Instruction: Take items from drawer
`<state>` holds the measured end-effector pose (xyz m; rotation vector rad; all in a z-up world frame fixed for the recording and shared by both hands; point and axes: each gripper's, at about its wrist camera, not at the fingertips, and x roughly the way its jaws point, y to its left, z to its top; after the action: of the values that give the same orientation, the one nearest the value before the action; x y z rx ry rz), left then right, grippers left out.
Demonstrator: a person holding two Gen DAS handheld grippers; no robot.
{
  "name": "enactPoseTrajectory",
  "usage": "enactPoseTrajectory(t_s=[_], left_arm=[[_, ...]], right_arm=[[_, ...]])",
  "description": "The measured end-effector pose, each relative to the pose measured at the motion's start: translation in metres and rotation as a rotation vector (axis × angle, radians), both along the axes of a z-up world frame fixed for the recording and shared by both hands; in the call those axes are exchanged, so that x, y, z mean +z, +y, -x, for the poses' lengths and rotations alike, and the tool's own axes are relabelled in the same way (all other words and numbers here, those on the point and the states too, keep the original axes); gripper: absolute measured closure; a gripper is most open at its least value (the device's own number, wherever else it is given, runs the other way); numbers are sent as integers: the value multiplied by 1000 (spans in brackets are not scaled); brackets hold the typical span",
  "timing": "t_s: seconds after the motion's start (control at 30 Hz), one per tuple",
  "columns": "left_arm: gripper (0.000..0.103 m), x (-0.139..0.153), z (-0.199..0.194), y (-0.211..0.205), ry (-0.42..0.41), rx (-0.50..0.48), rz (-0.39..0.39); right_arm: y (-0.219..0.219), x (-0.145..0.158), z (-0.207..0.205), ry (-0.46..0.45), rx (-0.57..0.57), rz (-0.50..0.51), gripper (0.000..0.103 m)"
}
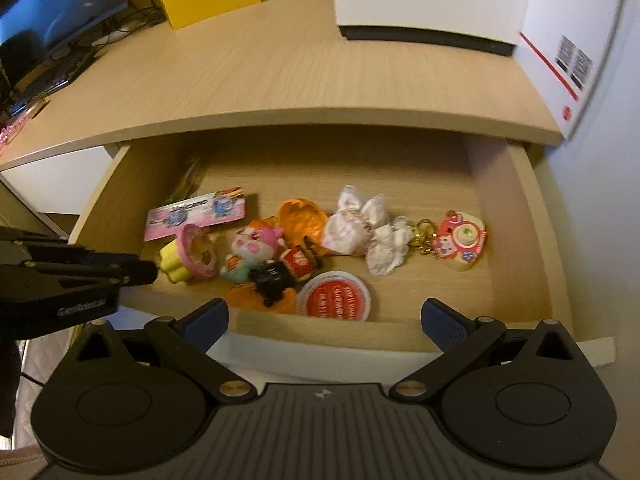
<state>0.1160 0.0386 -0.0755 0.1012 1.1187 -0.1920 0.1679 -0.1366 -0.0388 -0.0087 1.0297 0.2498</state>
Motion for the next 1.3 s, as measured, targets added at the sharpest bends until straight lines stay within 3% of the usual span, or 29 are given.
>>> enactPoseTrajectory(t_s=[0.1, 0.23, 0.37, 0.43, 0.5, 0.6, 0.67, 0.87, 1.1, 1.17, 1.3], left_arm=[[87, -3, -5, 4, 52, -10, -50], [87, -6, -22, 14, 143, 22, -18], [92, -6, -29, 8, 187, -12, -31], [89, -4, -33, 9, 191, -27, 39], [89, 6, -48, 14, 130, -12, 71], [89, 17, -69, 15, -34, 10, 28], [88, 15, -87, 12, -51, -32, 11], [88, 0, -139, 15, 30, -165, -62], [89, -22, -172, 9, 222, -322, -116], [89, -29, -184, 5, 246, -320, -101], [88, -27, -208, 1, 224, -272, 77]], right_arm=[[-6, 6, -3, -20, -3, 10, 5], [-7, 19, -6, -94, 8, 2, 5], [-1, 17, -16, -101, 22, -35, 5], [2, 14, -21, -106, 31, -24, 5], [2, 14, -24, -115, 31, -10, 5], [-4, 14, -28, -118, 17, -11, 5], [-10, 11, -27, -117, 9, -4, 5], [-23, 4, -29, -92, -21, 36, 5], [-28, 2, -27, -73, -12, 40, 5], [-30, 2, -27, -61, -14, 38, 5], [-32, -3, -27, -38, -21, 45, 5]])
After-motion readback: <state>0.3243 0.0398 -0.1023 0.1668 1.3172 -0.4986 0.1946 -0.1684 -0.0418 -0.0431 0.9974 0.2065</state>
